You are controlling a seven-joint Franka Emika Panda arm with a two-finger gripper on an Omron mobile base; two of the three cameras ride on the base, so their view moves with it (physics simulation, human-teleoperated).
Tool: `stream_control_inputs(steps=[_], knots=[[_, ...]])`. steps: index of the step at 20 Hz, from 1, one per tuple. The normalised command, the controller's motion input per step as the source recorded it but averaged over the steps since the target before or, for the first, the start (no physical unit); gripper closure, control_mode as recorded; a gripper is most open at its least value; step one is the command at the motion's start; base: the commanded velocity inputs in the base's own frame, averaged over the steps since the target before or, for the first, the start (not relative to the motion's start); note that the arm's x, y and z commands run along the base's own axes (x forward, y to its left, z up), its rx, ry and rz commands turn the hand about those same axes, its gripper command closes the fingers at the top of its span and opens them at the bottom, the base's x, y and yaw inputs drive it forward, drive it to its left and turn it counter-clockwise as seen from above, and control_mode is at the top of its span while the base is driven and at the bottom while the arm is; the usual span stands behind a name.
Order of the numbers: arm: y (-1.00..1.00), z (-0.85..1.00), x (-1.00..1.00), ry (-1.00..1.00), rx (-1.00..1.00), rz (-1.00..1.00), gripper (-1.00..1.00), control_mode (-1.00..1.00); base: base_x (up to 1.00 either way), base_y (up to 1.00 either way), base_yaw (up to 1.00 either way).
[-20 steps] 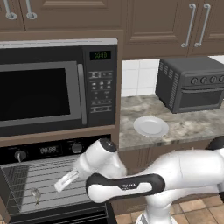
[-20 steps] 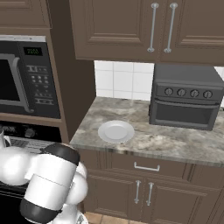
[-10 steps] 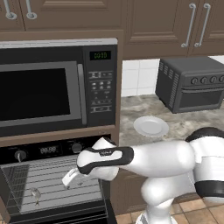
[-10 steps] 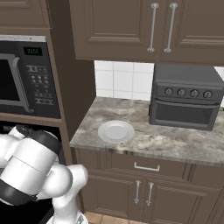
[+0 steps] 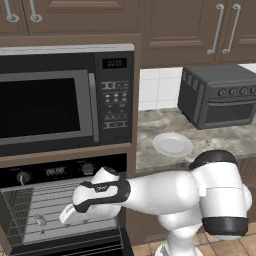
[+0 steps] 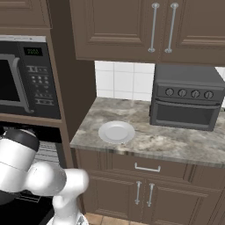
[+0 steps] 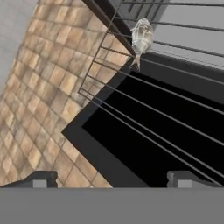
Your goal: Take the fish from the oven and place it on the plate on the counter.
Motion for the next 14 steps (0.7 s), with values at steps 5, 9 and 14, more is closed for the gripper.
stream_control_inputs(steps=[5, 9, 14], knots=[[0.8, 0.01, 0.0, 0.09, -0.25, -0.1, -1.0, -1.0, 0.0, 0.0, 0.0], [0.79, 0.03, 0.0, 0.01, -0.16, -0.07, -1.0, -1.0, 0.0, 0.0, 0.0], [0.41, 0.0, 0.07, -0.13, -0.07, -0.04, -1.0, -1.0, 0.0, 0.0, 0.0]])
